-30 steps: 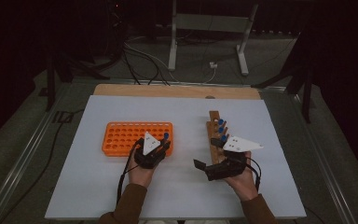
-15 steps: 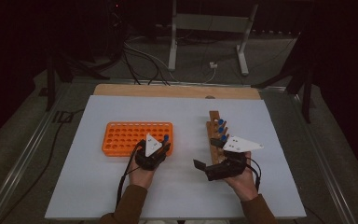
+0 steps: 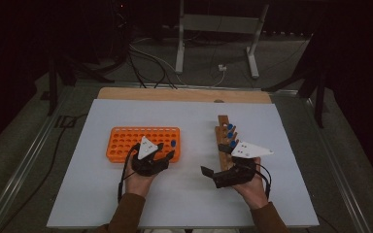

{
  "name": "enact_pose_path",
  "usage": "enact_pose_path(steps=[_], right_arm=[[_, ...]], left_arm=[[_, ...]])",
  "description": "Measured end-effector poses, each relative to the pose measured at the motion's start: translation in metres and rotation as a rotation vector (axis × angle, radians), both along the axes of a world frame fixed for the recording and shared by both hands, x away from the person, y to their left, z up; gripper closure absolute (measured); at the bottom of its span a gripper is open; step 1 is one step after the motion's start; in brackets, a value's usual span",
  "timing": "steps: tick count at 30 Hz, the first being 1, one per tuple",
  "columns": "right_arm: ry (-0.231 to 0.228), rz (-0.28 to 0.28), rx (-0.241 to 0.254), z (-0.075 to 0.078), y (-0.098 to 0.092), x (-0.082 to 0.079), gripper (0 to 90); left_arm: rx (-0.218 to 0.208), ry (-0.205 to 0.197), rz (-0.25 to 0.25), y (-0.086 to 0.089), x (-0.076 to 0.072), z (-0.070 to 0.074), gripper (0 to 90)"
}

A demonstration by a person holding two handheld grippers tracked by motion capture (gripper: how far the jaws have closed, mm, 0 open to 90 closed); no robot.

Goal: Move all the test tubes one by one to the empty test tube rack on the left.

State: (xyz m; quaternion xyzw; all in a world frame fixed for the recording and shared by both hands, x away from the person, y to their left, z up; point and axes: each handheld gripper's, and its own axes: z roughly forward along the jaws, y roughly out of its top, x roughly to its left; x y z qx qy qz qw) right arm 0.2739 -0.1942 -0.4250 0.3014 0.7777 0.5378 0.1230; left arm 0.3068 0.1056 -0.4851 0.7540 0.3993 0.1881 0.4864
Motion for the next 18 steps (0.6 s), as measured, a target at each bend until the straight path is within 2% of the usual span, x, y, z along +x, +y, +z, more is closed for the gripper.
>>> enact_pose_path(steps=[4,9,11,13,16,18], right_arm=[[0.003,-0.003,-0.002,-0.001,0.0,0.001,0.3],[0.005,-0.005,-0.003,-0.001,0.0,0.002,0.4],[0.005,-0.005,-0.004,-0.002,0.0,0.002,0.3],[0.005,-0.005,-0.004,-0.002,0.0,0.002,0.3],[0.004,-0.005,-0.004,-0.001,0.001,0.002,0.4],[0.004,-0.007,-0.004,-0.001,0.001,0.002,0.4]], left_arm=[[-0.017,-0.016,0.004,0.012,-0.008,0.009,37.9],[-0.025,-0.044,0.039,0.029,-0.022,0.018,23.3],[-0.023,-0.051,0.054,0.037,-0.027,0.02,17.0],[-0.024,-0.059,0.067,0.044,-0.032,0.021,14.9],[-0.006,-0.056,0.094,0.053,-0.038,0.022,6.8],[-0.013,-0.054,0.102,0.059,-0.041,0.022,1.8]])
